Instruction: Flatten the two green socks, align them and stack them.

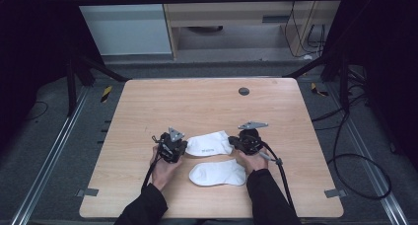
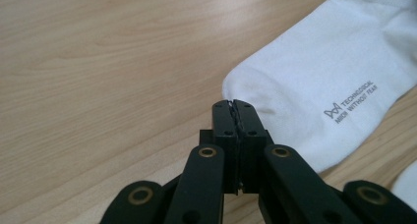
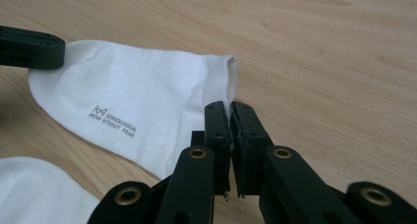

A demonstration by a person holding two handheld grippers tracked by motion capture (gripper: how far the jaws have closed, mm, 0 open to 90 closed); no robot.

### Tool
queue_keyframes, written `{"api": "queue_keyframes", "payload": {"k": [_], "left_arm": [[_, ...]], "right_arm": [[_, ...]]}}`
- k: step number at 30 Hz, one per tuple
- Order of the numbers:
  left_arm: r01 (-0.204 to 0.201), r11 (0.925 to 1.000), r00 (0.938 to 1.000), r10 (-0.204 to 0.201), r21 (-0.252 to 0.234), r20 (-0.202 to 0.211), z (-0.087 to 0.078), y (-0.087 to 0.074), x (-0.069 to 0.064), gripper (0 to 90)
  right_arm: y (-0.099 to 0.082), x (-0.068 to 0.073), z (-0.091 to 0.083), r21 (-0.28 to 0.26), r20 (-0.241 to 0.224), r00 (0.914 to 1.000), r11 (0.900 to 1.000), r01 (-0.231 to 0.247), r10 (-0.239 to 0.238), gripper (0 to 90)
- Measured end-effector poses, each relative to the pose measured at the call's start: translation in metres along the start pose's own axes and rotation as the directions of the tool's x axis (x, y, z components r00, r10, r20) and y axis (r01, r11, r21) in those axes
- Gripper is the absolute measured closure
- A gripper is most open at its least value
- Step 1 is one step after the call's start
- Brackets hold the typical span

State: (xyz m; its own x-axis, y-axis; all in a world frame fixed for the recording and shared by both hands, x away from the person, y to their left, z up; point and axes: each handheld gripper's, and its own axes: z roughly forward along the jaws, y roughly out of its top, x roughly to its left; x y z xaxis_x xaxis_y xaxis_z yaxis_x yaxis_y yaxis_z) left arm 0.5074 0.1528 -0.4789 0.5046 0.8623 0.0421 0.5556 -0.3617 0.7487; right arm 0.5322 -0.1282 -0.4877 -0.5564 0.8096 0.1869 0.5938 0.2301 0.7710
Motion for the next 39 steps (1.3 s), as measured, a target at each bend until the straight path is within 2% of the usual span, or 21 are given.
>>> {"api": "queue_keyframes", "payload": {"k": [6,11,17,19,23,32,39], "left_arm": [[0.009,0.9987,0.9994,-0.007,-0.05,0.035,-0.018,0.009,-0.004,89.1],[-0.003,0.9974,0.9984,0.007,-0.072,0.057,-0.034,0.01,-0.013,89.1],[-0.064,0.9953,0.9947,0.07,-0.072,0.075,-0.048,0.005,-0.032,89.0],[-0.07,0.995,0.9934,0.076,-0.072,0.085,-0.051,0.003,-0.037,89.1],[-0.104,0.9929,0.9884,0.11,-0.058,0.105,-0.056,-0.004,-0.048,89.0],[-0.117,0.9927,0.9845,0.12,-0.031,0.128,-0.063,-0.016,-0.059,89.1],[-0.125,0.9921,0.9828,0.125,-0.006,0.136,-0.062,-0.024,-0.06,89.0]], "right_arm": [[0.009,0.001,-0.021,-0.054,-0.011,0.9998,0.9984,0.014,-0.014,86.4],[0.01,0.003,-0.041,-0.062,-0.014,0.9996,0.9978,0.023,-0.024,86.3],[-0.001,0.013,-0.069,-0.058,-0.014,0.9979,0.9963,0.063,-0.064,86.4],[-0.008,0.016,-0.078,-0.056,-0.015,0.997,0.9957,0.074,-0.075,86.3],[-0.021,0.02,-0.091,-0.051,-0.021,0.9968,0.9958,0.076,-0.078,86.4],[-0.037,0.028,-0.102,-0.033,-0.037,0.996,0.9962,0.08,-0.081,86.4],[-0.045,0.034,-0.097,-0.005,-0.043,0.9954,0.9964,0.085,-0.085,86.3]]}}
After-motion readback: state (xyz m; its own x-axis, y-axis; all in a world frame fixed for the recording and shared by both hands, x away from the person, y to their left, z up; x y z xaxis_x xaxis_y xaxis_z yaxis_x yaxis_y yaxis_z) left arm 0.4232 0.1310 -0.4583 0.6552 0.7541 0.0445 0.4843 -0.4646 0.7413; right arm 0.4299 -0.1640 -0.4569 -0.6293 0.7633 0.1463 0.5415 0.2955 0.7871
